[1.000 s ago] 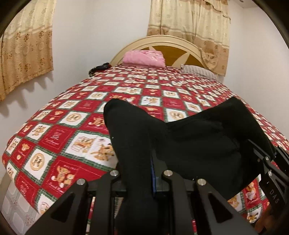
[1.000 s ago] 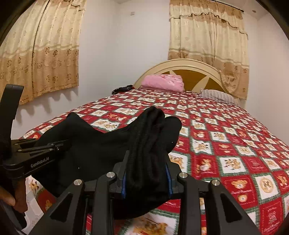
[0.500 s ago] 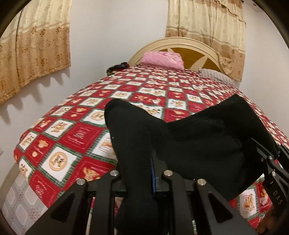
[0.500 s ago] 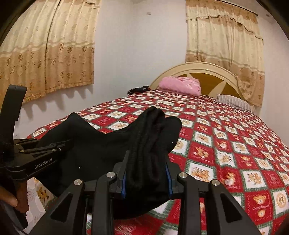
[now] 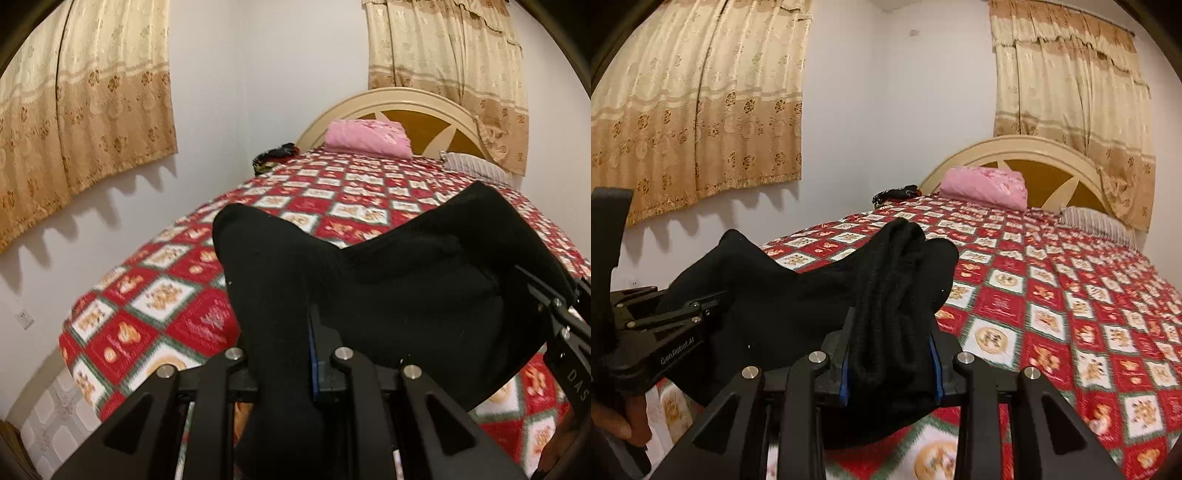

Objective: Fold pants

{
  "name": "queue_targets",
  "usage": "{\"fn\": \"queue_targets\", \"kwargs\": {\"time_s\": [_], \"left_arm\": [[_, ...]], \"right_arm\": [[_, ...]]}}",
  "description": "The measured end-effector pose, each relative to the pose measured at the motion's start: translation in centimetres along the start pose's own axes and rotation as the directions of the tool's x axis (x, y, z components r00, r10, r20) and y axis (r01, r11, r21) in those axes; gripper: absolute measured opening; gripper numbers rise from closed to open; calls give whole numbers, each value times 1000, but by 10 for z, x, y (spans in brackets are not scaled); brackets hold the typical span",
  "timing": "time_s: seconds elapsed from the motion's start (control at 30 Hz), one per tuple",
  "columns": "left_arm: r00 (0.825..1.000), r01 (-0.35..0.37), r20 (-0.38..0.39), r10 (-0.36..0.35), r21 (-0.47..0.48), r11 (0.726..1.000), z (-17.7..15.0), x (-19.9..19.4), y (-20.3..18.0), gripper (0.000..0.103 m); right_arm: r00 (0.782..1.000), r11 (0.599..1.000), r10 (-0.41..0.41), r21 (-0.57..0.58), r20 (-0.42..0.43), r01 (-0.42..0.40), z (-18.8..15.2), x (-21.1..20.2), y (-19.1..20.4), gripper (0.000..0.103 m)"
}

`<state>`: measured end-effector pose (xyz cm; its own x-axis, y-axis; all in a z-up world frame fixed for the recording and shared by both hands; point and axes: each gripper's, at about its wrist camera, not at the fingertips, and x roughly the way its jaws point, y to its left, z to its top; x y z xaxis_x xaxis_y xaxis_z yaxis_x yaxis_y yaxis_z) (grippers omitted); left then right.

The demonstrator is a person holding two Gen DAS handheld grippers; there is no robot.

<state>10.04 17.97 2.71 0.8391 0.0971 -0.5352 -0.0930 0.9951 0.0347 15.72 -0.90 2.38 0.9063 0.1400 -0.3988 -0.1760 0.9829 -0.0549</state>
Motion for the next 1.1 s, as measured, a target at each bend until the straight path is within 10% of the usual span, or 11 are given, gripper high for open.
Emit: {"fn": "queue_targets", "kwargs": {"time_s": [0.77,0.87,1.0,1.1], "left_arm": [[982,-80,-169,89,62,995,-11,97,-7,26],[980,-84,-179,91,45,995,-13,97,-1,40],[962,-174,-215,168,-12,985,-16,100,22,102],[961,-117,-264,83,-115,986,-21,102,44,103]], "right_arm": [[950,999,-49,6,-307,54,-32,125,-12,34],[943,999,-21,21,-333,29,-33,128,-19,38],[933,998,19,63,-360,4,-37,130,-29,50],[926,988,65,152,-371,-9,-41,130,-44,64]]}}
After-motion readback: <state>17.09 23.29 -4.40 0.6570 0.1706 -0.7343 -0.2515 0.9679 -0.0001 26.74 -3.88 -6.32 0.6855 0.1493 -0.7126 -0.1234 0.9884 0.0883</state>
